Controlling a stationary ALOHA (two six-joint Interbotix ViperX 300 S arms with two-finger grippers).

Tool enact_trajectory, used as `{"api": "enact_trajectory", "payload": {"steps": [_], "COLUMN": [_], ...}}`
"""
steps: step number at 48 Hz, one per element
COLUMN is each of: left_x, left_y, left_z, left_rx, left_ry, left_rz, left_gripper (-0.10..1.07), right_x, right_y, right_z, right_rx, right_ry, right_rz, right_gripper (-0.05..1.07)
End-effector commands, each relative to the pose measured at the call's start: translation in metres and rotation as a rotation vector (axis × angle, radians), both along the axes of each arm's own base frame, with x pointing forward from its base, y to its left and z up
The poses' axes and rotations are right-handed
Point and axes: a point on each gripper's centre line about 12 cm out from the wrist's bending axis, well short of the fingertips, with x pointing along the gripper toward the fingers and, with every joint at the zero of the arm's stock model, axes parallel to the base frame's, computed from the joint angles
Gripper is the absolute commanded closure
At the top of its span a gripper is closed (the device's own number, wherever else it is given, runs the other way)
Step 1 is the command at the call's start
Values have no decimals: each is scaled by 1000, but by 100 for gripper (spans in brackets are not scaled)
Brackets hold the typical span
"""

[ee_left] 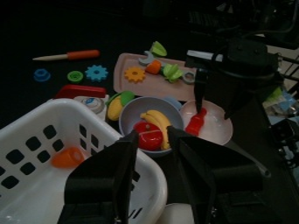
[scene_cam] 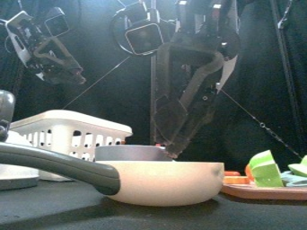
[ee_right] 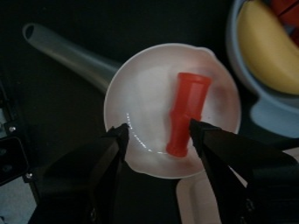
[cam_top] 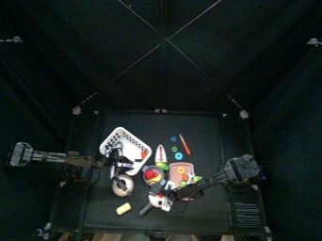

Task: Grab ketchup

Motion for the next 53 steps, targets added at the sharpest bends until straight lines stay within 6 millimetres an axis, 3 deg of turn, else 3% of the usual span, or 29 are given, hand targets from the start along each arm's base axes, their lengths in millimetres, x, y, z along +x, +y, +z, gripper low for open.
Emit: {"api": "enact_trajectory", "payload": {"steps": [1,53], "left_x": [1,-2], "left_y": [-1,2], "left_z": [4,-5], "left_rx": [0,-11], "left_ry": [-16,10], "left_rz": [-5,10], "left_gripper": [23,23], "right_x": [5,14], "right_y": [-3,-18], "right_z": [12,-11], "right_rx": [-2,14], "right_ry": [-12,40], "right_rz": [-11,-74], "right_gripper": [13,13]}}
